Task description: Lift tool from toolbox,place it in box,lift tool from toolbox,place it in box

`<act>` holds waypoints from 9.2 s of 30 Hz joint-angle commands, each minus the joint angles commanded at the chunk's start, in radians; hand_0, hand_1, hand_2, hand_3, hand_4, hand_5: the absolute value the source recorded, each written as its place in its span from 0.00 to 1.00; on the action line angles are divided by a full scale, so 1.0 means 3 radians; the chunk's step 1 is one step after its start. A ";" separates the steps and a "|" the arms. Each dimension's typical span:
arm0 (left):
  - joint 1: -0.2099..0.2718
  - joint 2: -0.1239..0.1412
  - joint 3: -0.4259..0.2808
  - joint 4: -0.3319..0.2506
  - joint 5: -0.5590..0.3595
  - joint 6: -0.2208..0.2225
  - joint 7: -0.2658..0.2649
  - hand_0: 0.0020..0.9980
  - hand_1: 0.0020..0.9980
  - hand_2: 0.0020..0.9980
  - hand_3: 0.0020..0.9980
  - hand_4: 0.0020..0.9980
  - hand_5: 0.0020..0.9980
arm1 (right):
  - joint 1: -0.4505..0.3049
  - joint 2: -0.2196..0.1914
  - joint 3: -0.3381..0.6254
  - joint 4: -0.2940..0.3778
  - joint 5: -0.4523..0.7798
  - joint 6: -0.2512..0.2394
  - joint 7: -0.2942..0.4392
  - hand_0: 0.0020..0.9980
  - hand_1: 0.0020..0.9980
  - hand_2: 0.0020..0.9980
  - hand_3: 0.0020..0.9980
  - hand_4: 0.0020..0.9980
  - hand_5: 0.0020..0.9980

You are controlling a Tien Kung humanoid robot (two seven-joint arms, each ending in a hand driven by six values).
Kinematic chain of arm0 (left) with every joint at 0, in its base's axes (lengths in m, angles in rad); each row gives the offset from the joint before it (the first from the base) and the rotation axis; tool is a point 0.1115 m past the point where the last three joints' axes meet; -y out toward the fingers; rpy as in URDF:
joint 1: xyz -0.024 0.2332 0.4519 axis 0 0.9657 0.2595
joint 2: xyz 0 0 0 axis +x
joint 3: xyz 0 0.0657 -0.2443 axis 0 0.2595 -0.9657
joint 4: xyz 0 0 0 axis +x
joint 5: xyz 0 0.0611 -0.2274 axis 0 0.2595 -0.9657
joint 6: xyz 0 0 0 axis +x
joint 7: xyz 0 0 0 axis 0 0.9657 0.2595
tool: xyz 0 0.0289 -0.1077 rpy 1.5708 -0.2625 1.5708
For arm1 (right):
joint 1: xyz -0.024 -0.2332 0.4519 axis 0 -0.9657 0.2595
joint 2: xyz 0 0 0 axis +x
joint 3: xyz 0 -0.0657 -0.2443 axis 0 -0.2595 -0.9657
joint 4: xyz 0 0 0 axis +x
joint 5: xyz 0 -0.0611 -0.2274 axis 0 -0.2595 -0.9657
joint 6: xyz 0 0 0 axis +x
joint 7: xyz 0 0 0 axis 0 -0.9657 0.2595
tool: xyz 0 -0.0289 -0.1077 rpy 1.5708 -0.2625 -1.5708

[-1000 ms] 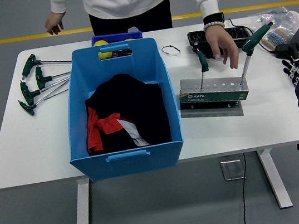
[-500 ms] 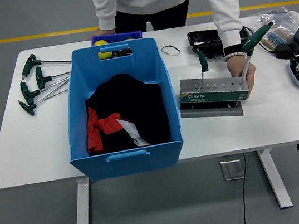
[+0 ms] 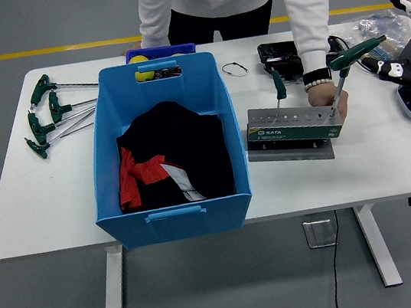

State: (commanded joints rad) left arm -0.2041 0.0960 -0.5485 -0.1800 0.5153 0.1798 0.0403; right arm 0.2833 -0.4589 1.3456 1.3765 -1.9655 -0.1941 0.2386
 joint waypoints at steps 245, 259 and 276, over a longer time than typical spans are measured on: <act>-0.0021 0.0012 -0.0179 0.0000 0.0225 -0.0028 0.0041 0.85 0.82 0.80 0.61 0.72 0.57 | 0.2503 -0.0025 -0.2583 -0.2204 0.0661 0.0596 -0.0210 0.07 0.00 0.03 0.00 0.70 0.73; -0.0007 0.0014 -0.0220 0.0000 0.0259 -0.0026 0.0045 0.85 0.82 0.80 0.61 0.72 0.57 | 0.2530 -0.0194 -0.2478 -0.2022 0.0619 0.0600 -0.0196 0.08 0.00 0.03 0.00 0.70 0.72; 0.0031 0.0017 -0.0291 0.0000 0.0346 -0.0027 0.0064 0.85 0.82 0.80 0.61 0.72 0.57 | 0.2559 -0.0371 -0.2201 -0.1674 0.0644 0.0548 -0.0194 0.07 0.00 0.02 0.00 0.66 0.68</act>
State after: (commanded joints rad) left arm -0.1948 0.1011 -0.6357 -0.1800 0.6192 0.1717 0.0596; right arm 1.0511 -0.5703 0.6854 0.8742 -1.7724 -0.0296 0.1802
